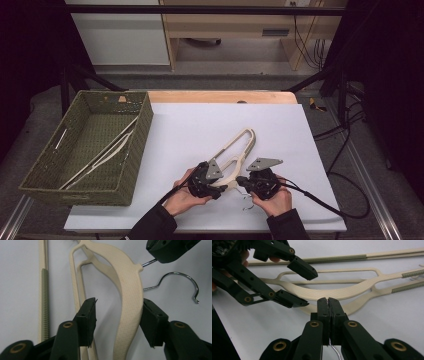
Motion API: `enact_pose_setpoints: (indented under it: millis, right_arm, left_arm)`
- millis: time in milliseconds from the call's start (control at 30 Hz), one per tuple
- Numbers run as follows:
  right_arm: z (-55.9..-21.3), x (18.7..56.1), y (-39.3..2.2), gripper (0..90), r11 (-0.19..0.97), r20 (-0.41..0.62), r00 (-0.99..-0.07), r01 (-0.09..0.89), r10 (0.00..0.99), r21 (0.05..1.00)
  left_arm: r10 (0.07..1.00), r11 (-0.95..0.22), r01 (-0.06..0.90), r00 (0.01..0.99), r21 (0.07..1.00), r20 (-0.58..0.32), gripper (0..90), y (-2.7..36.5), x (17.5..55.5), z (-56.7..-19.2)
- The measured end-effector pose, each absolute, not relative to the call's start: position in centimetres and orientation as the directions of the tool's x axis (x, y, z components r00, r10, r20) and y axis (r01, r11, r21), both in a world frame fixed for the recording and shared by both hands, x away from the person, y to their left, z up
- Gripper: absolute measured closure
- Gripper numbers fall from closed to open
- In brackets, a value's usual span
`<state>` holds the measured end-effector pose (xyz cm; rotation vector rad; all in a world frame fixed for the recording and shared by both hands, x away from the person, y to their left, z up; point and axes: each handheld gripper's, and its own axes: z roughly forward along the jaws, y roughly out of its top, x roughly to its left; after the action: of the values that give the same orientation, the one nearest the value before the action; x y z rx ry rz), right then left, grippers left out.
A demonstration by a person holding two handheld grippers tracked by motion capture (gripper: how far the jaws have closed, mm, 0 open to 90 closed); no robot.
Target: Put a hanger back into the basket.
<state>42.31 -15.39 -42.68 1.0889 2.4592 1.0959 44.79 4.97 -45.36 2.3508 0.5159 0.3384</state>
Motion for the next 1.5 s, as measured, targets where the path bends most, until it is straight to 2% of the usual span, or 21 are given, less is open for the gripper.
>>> enact_pose_setpoints:
  millis: [133,267,467,900,1033,1300,1367,1433,1500]
  right_arm:
    - [-42.6,42.3,-15.4,89.4,0.448,0.069,-0.696,0.531,0.714,0.719]
    - [-42.5,42.3,-15.4,89.4,0.449,0.063,-0.694,0.529,0.717,0.720]
    - [-42.3,42.3,-15.3,89.5,0.445,0.069,-0.693,0.533,0.718,0.720]
    - [-42.0,42.2,-15.5,87.4,0.439,0.065,-0.702,0.512,0.709,0.738]
    - [-41.2,41.9,-16.1,79.0,0.409,0.070,-0.708,0.483,0.703,0.774]
    - [-38.6,41.1,-19.2,44.1,0.265,0.024,-0.627,0.364,0.779,0.893]
    - [-38.4,41.1,-20.0,39.2,0.230,0.046,-0.609,0.367,0.792,0.901]
    - [-38.4,41.1,-20.7,29.5,0.210,0.065,-0.597,0.379,0.800,0.901]
    - [-38.5,41.2,-21.1,23.6,0.192,0.071,-0.573,0.385,0.816,0.903]
  left_arm:
    - [0.444,-0.694,0.268,0.890,0.668,0.104,53.3,4.7,44.8,-45.4]
    - [0.434,-0.709,0.264,0.894,0.654,0.109,62.1,4.4,44.7,-45.3]
    - [0.426,-0.724,0.260,0.897,0.639,0.117,69.8,4.0,44.4,-45.3]
    - [0.389,-0.770,0.194,0.897,0.608,0.207,74.7,3.6,43.6,-44.7]
    - [0.398,-0.768,0.196,0.892,0.610,0.215,75.7,3.9,43.7,-44.4]
    - [0.418,-0.750,0.205,0.883,0.628,0.212,76.6,5.2,43.6,-43.4]
    - [0.426,-0.744,0.208,0.880,0.635,0.211,76.9,5.7,43.5,-43.0]
    - [0.439,-0.735,0.213,0.873,0.644,0.213,77.5,6.2,43.5,-42.6]
    - [0.452,-0.726,0.221,0.867,0.651,0.209,78.1,6.8,43.5,-42.1]
